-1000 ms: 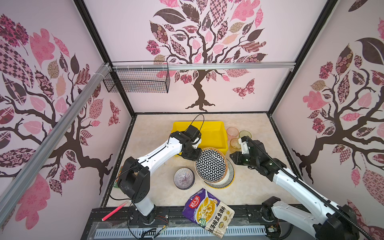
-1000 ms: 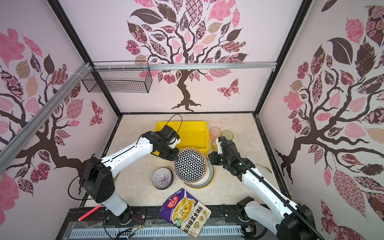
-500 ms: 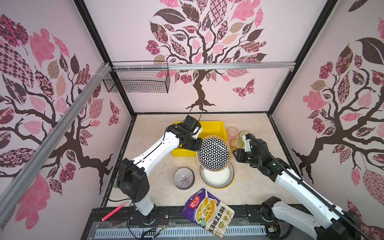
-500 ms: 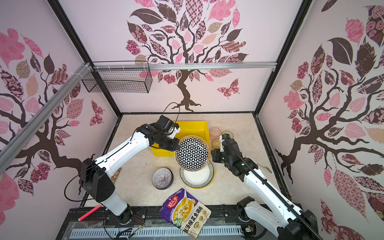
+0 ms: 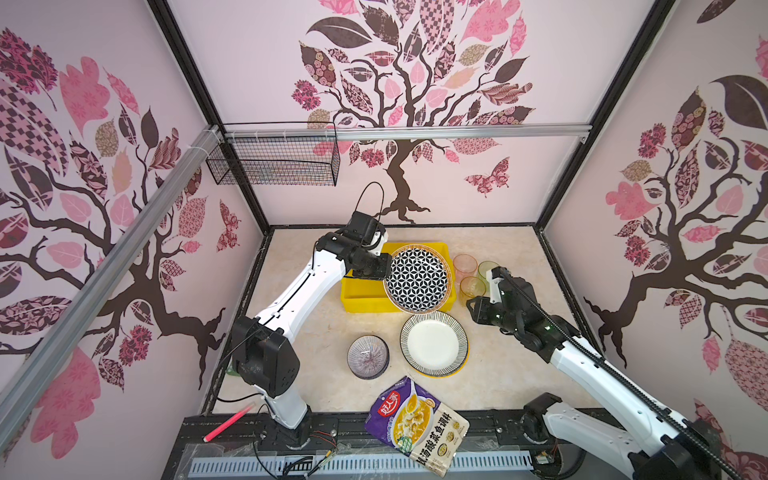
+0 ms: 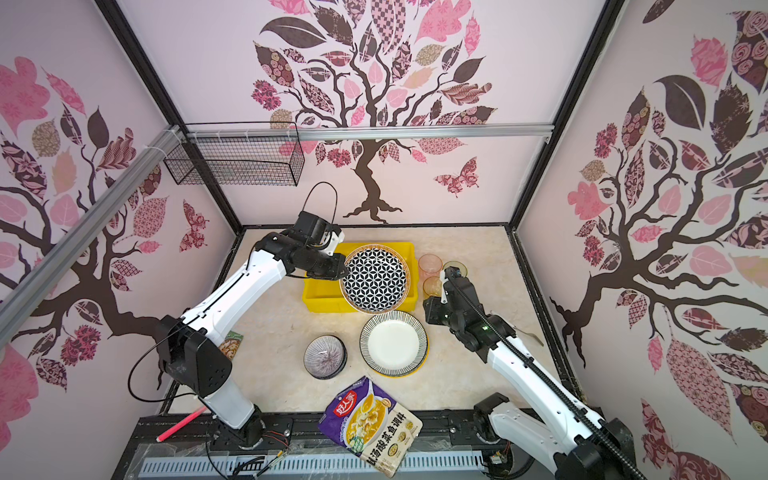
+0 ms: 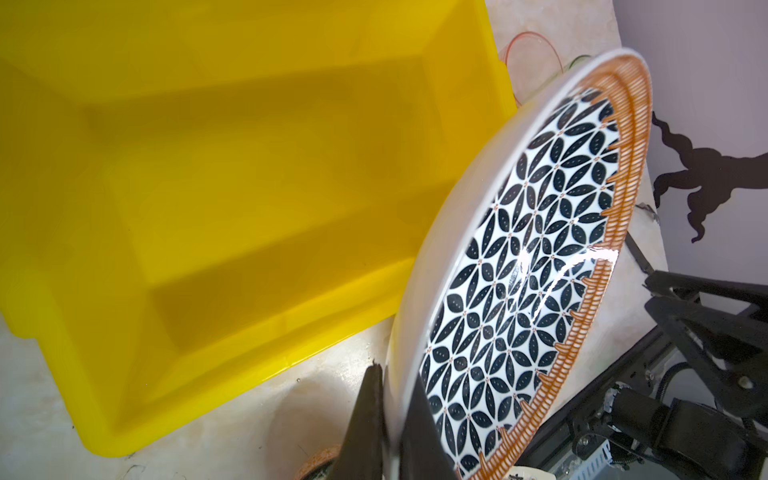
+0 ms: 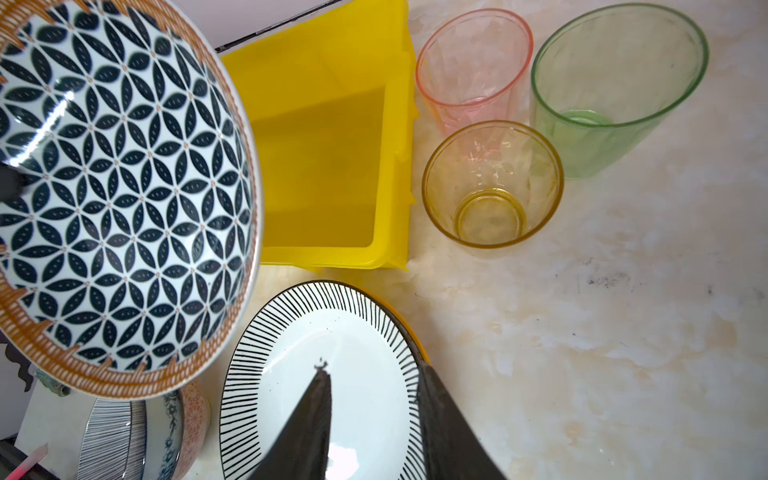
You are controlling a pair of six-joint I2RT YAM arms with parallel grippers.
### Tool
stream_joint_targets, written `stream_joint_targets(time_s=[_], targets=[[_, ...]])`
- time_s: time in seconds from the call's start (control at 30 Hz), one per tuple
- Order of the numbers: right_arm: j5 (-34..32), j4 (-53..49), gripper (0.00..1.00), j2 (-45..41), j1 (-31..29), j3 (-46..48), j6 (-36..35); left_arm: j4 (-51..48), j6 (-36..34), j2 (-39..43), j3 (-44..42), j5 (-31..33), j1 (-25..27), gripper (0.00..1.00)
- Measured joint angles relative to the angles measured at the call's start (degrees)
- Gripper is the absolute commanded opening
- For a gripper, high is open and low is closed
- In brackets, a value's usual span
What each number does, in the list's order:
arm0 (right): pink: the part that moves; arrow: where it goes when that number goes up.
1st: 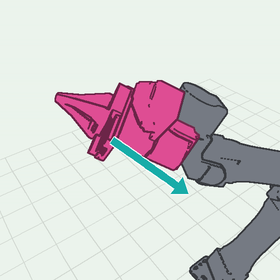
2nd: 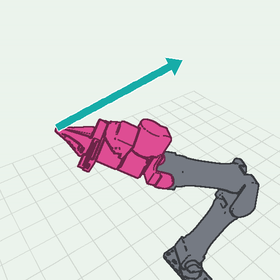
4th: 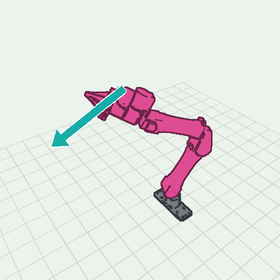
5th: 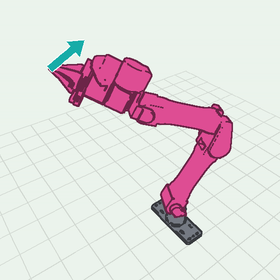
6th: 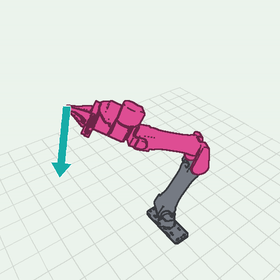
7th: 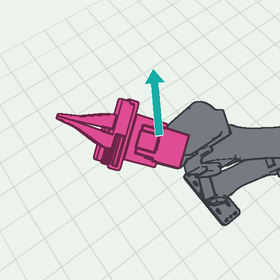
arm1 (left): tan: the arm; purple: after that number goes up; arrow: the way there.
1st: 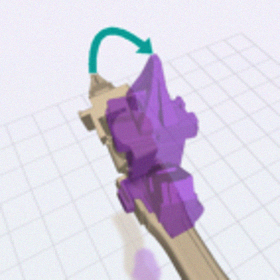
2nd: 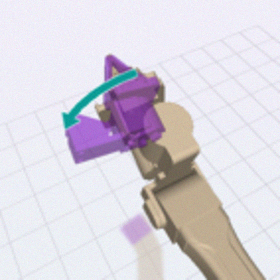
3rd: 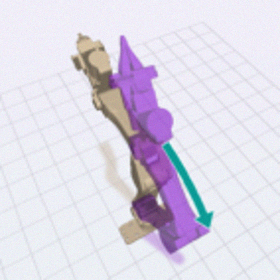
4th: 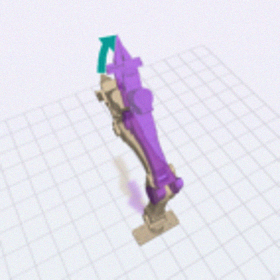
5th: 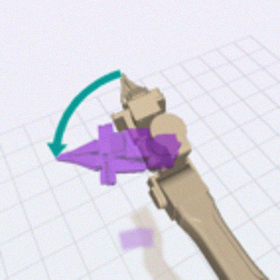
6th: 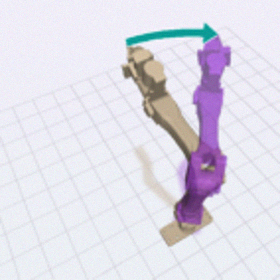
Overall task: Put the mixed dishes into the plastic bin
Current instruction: 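Carry the patterned plate over the yellow bin with left gripper while right draws back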
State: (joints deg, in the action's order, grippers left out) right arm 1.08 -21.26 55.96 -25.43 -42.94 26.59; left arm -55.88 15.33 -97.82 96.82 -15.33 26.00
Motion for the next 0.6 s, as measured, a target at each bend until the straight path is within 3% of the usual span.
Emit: stream_joint_targets(time_s=[0.6], targets=[[0.4, 0.3, 0.41, 3.8, 0.0, -2.6, -1.1, 3.2, 1.4, -9.5, 5.3, -0.2, -3.6, 0.0]])
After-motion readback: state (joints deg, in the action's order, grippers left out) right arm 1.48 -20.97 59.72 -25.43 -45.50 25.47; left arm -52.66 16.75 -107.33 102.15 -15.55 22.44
